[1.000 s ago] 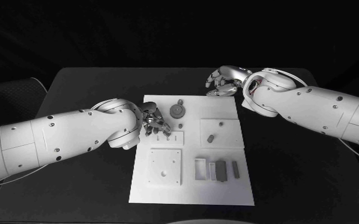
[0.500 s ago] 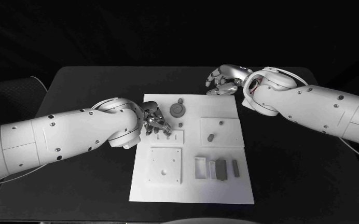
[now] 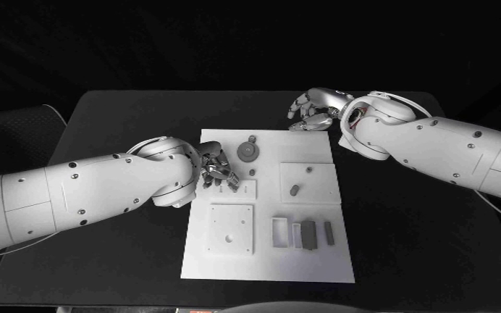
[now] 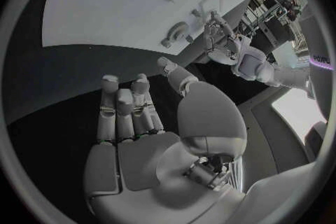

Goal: Assemble the parts on the task board

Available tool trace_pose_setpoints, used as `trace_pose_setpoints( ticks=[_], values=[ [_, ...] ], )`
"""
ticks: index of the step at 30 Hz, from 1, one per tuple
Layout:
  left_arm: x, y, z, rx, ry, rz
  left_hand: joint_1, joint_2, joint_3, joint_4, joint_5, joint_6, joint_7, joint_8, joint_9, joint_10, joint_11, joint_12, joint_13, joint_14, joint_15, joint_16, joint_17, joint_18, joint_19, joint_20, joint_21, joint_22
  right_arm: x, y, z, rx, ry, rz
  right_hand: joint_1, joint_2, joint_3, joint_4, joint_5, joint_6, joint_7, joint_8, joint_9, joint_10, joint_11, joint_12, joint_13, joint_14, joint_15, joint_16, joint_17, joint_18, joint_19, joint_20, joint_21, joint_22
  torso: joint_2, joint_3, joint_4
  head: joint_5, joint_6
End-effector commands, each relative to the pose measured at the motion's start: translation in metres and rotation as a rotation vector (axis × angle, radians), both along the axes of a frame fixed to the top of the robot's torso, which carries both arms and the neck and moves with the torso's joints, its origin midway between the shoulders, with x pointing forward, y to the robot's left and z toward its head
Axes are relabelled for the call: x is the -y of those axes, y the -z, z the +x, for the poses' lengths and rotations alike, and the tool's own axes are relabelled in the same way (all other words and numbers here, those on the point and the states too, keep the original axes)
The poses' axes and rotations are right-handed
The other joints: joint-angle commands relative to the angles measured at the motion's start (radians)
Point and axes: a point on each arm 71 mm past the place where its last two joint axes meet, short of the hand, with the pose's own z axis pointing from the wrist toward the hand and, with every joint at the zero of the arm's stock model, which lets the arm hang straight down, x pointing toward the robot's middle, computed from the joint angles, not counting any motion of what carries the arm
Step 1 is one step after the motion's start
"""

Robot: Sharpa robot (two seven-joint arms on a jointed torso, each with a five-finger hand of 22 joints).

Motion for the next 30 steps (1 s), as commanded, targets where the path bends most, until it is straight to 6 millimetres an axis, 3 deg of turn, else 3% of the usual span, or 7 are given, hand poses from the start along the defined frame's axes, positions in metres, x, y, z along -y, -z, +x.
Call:
trace_pose_setpoints(
  ticks=[1, 20, 23, 30],
  values=[
    [0.0027, -0.0016, -0.0002, 0.037, 0.019, -0.002, 0.036, 0.024, 0.062, -0.06, -0.01, 0.01, -0.001, 0.03, 0.019, 0.01, -0.002, 0.007, 0.004, 0.028, -0.033, 0.009, 0.002, 0.0, 0.031, -0.03, 0.008, 0.023, -0.0012, 0.0009, -0.0004, -0.006, -0.011, -0.005, -0.012, -0.001, -0.001, 0.006, 0.005, 0.003, 0.007, -0.004, -0.001, -0.004, 0.003, 0.006, -0.002, 0.007, -0.003, -0.002, 0.001, 0.012, 0.006, -0.003, -0.007, 0.012, 0.001, -0.0003, -0.0001, 0.001, -0.001],
    [0.0043, -0.0004, -0.0004, 0.066, 0.031, 0.011, 0.039, 0.009, 0.062, -0.044, -0.062, 0.028, -0.009, 0.04, 0.022, 0.019, -0.01, 0.027, 0.021, 0.037, -0.041, 0.025, 0.015, 0.006, 0.041, -0.031, 0.029, 0.023, -0.0011, 0.0011, -0.0005, -0.006, -0.011, -0.005, -0.013, -0.001, -0.001, 0.008, 0.005, 0.002, 0.007, -0.004, -0.002, -0.004, 0.004, 0.006, -0.002, 0.007, -0.003, -0.002, 0.001, 0.012, 0.006, -0.003, -0.007, 0.012, 0.001, -0.0001, -0.0007, 0.003, -0.003],
    [0.0044, 0.0002, -0.0006, 0.068, 0.03, 0.01, 0.039, 0.006, 0.062, -0.038, -0.099, 0.032, -0.011, 0.042, 0.022, 0.02, -0.012, 0.032, 0.026, 0.038, -0.044, 0.029, 0.019, 0.008, 0.042, -0.031, 0.035, 0.023, -0.0009, 0.0012, -0.0005, -0.006, -0.011, -0.005, -0.013, 0.0, -0.001, 0.008, 0.005, 0.002, 0.007, -0.004, -0.002, -0.004, 0.004, 0.006, -0.002, 0.007, -0.003, -0.002, 0.001, 0.012, 0.006, -0.003, -0.007, 0.012, 0.001, -0.0001, -0.0007, 0.003, -0.003],
    [0.0047, 0.0005, -0.0009, 0.077, 0.032, 0.01, 0.039, 0.005, 0.062, -0.035, -0.112, 0.035, -0.012, 0.044, 0.023, 0.021, -0.013, 0.035, 0.029, 0.039, -0.045, 0.031, 0.021, 0.009, 0.043, -0.031, 0.039, 0.023, -0.001, 0.0011, -0.0007, -0.006, -0.012, -0.005, -0.013, 0.0, -0.001, 0.008, 0.005, 0.002, 0.007, -0.004, -0.002, -0.004, 0.004, 0.006, -0.003, 0.007, -0.003, -0.002, 0.001, 0.012, 0.006, -0.003, -0.007, 0.012, 0.001, 0.0004, -0.0007, 0.003, -0.006]
  ],
)
